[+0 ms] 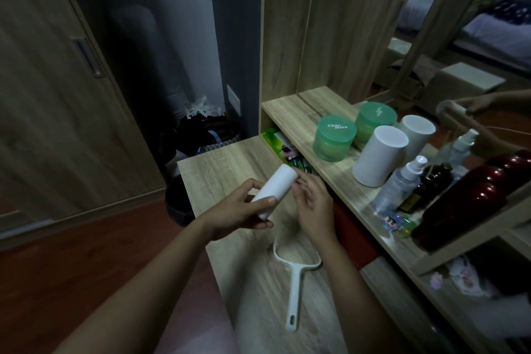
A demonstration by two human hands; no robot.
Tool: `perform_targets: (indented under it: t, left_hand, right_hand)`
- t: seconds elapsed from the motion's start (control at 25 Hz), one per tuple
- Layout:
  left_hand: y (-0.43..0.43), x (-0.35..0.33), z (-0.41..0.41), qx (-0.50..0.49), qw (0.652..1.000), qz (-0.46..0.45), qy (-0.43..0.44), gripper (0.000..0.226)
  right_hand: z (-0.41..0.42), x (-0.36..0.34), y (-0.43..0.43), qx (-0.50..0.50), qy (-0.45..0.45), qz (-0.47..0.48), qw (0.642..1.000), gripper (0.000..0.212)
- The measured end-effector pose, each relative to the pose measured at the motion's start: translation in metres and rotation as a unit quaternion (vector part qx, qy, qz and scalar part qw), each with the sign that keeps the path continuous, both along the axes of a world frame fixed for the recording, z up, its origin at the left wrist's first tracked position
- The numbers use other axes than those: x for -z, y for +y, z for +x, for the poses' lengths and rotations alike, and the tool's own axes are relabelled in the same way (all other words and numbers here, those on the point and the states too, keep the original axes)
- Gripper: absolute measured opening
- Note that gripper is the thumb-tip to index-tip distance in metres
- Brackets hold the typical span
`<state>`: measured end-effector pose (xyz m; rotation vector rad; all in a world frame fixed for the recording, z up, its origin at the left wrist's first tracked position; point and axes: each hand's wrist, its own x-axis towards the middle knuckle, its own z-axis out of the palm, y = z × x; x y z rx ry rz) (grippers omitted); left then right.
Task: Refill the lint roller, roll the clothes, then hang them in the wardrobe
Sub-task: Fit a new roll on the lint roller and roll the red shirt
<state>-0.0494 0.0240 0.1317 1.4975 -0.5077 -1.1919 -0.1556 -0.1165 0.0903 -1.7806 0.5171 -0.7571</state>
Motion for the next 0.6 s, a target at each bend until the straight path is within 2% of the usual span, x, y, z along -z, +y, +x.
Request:
perform_targets:
  t: [0.16, 0.24, 0.36, 0.6]
  left_hand:
    - [0.0014, -0.0048, 0.0008, 0.048, 0.999, 0.008, -0.014, 0.077]
    - [-0.0001, -0.0061, 0.0022, 0.063, 0.998, 0.009, -0.013, 0.085]
    - [-0.004, -0.0044, 0.0051, 0.077, 0.997, 0.028, -0.004, 0.083]
    - [-0.008, -0.0024, 0.0067, 0.111, 0.988, 0.094, -0.056, 0.062]
  right_hand:
    - [-0.0004, -0.0017, -0.0009, -0.04, 0.026, -0.007, 0.999, 0.039]
    - [-0.0018, -0.0026, -0.0005, -0.048, 0.019, 0.024, 0.998, 0.041]
    - [-0.004, -0.0036, 0.0021, -0.035, -0.007, 0.083, 0.996, 0.036]
    - [-0.0083, -0.0036, 0.0062, -0.045, 0.011, 0.093, 0.995, 0.032]
